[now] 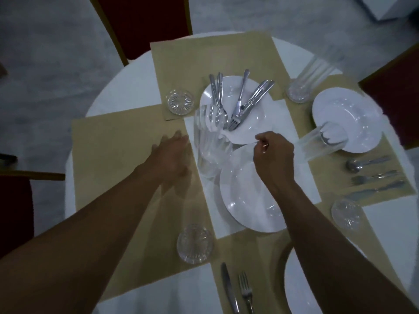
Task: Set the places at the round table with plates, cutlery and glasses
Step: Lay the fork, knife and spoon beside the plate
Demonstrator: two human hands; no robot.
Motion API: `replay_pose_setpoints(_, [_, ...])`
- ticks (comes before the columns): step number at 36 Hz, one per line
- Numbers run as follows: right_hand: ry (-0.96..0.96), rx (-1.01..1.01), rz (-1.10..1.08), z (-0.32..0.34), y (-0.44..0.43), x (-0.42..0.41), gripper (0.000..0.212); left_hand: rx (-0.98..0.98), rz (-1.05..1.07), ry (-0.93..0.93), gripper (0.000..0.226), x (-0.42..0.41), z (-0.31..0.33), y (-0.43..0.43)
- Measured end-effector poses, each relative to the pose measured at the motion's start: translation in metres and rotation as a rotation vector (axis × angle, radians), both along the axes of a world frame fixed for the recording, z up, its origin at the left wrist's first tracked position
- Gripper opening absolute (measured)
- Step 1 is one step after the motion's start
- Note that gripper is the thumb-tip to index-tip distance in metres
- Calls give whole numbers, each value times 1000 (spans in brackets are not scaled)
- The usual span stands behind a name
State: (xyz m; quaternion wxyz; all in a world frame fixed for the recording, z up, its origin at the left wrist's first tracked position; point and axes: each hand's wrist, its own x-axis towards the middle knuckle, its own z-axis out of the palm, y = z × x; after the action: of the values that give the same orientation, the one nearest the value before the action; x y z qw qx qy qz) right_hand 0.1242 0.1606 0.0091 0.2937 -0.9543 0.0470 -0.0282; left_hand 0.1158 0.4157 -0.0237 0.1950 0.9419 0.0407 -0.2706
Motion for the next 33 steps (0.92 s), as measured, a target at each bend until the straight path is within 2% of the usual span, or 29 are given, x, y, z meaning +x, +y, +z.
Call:
replay_pose_setpoints(3, [1, -55, 90, -8, 9, 33, 26, -13, 5, 86, 102, -1, -2, -7])
replay_pose_setpoints(8, [-41, -155, 230, -17, 33, 84, 30, 58, -47, 113, 108, 0, -2, -10])
replay_pose_setpoints(11, [-56, -264, 426, -18, 49, 112, 33, 153, -115, 128, 111, 4, 0, -11])
replay_pose_setpoints(17, [-13, -444, 757, -13, 65, 154, 36, 116, -97, 115, 110, 4, -9, -7])
replay_pose_setpoints(25, [44, -498, 851, -7, 67, 172, 21, 137, -103, 137, 111, 7, -8, -9])
replay_pose_setpoints(33, [35, -449, 899, -10, 61, 176, 21, 95, -82, 135, 110, 7, -15, -8])
